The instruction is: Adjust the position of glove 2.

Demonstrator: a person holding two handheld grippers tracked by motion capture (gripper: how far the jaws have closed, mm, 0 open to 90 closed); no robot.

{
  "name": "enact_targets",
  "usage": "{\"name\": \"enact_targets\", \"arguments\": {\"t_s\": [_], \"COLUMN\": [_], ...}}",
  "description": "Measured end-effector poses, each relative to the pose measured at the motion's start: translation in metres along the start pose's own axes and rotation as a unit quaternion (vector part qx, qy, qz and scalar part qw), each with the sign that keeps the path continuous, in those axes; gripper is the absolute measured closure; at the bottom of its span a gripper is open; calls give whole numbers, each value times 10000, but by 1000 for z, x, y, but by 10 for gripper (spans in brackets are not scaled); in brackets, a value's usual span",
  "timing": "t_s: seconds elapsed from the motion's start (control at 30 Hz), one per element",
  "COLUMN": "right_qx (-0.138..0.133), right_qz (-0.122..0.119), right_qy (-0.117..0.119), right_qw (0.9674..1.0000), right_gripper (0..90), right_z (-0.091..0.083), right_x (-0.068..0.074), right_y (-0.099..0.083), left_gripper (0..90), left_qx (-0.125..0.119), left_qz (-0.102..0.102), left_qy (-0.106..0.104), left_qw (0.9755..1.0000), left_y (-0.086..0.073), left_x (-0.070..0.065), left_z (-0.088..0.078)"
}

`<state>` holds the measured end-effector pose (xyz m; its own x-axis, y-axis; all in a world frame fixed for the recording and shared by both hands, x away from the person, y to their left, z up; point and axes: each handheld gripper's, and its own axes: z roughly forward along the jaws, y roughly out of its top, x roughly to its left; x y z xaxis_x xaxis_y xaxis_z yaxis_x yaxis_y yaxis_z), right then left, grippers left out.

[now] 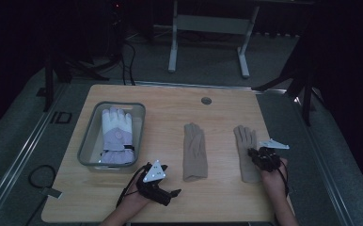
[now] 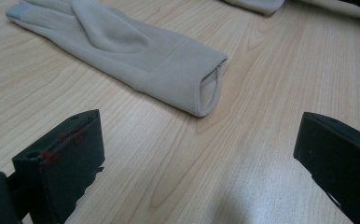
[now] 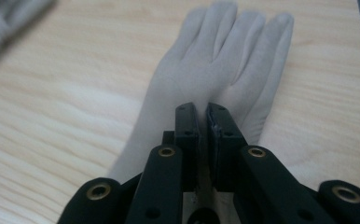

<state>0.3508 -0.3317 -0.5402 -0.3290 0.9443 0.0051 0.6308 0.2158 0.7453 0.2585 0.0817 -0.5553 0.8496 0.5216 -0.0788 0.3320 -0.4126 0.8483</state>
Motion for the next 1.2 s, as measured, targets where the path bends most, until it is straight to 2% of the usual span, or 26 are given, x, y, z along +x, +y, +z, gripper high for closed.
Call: {"name": "enact_targets", "arguments": {"t_s": [0.13, 0.2, 0.37, 0.6, 0.83, 1.1, 1.2], "right_qx": [-186, -271, -402, -645, -741, -675, -711], "right_qz": [190, 229, 342, 340, 263, 196, 147], "right_qy": [12, -76, -107, 8, 244, 394, 536], "right_qw": [9996, 9993, 9985, 9973, 9966, 9967, 9959], "right_gripper": [838, 838, 838, 837, 837, 836, 835], "right_z": [-10, -13, -19, -24, -17, -1, 5], "right_x": [10, 15, 29, 58, 95, 133, 147], "right_y": [17, 24, 43, 68, 83, 88, 88], "left_gripper": [17, 18, 18, 18, 17, 18, 18], "left_qx": [24, 13, 9, -8, -43, -60, -101], "left_qz": [-5, -2, 3, 8, 14, 9, 23], "left_qy": [13, 13, 14, 31, 60, 55, 65], "left_qw": [10000, 10000, 10000, 10000, 10000, 10000, 9999], "left_y": [0, 0, 0, 0, 0, 0, 0], "left_x": [1, 0, 1, 1, 1, 2, 2], "left_z": [0, 0, -1, -1, -3, -5, -6]}}
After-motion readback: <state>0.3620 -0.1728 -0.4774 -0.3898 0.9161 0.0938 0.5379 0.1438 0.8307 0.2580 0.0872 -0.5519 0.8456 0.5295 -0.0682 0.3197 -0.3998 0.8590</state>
